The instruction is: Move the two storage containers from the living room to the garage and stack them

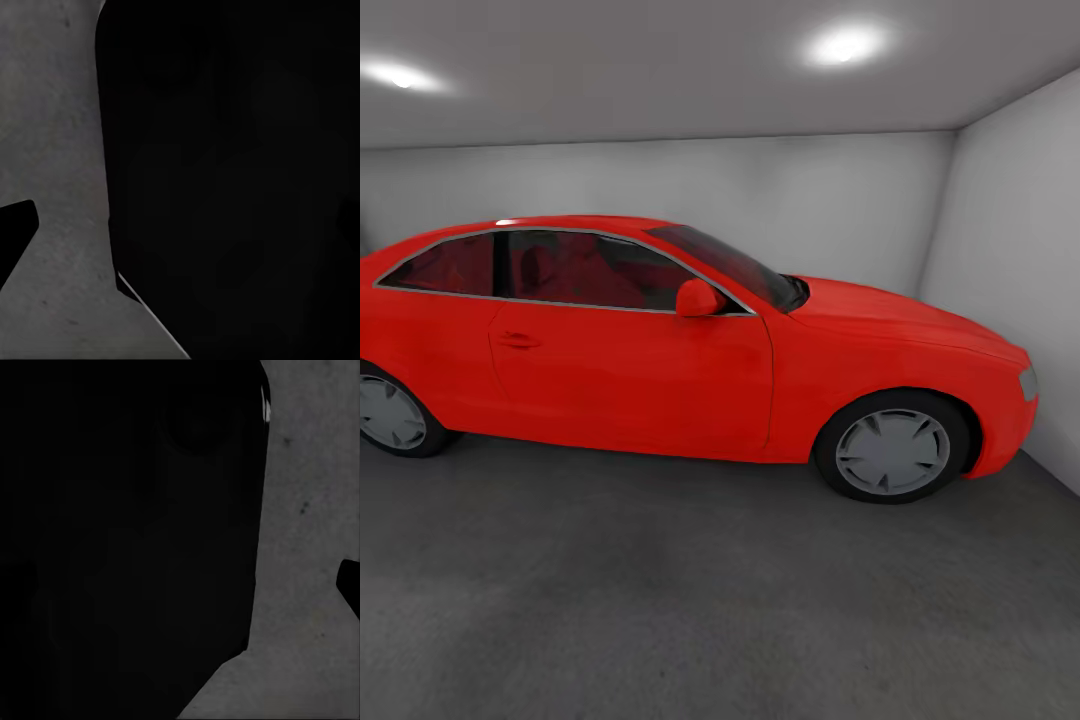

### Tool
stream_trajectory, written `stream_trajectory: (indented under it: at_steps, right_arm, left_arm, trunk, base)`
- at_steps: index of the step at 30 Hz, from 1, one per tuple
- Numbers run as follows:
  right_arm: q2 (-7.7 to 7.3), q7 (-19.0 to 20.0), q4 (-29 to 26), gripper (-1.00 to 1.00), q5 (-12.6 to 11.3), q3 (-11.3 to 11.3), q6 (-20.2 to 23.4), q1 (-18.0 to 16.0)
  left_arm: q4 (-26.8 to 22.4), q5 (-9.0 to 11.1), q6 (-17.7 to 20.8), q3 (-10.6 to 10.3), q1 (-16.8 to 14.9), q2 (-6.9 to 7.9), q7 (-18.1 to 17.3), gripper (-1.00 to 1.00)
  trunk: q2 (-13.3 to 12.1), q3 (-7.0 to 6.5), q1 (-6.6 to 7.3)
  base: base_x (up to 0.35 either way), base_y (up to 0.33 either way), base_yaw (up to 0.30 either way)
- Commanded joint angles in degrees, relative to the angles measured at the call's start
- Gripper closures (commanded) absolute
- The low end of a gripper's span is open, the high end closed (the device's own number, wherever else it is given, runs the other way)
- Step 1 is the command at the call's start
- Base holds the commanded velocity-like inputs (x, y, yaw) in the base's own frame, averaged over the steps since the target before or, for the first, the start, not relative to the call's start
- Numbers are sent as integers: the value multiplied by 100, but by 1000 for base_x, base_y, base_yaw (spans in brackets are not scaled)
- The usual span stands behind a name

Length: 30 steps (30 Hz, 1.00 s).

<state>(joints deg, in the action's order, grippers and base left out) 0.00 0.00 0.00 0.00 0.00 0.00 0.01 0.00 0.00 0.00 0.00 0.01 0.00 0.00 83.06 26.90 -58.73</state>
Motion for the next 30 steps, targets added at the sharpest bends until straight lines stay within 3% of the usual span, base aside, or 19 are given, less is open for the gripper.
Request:
stream_trajectory:
  at_steps: [1,30]
  right_arm:
    - [0,0,0,-100,0,0,0,-1]
    - [-9,-5,9,-100,-26,936,2,-9]
  left_arm:
    - [0,0,0,0,-1,0,0,-100]
    - [26,0,-9,9,-9,-9,-9,-100]
  trunk:
    - [2,3,0]
    - [2,3,0]
  base:
    - [0,0,0]
    - [0,0,0]
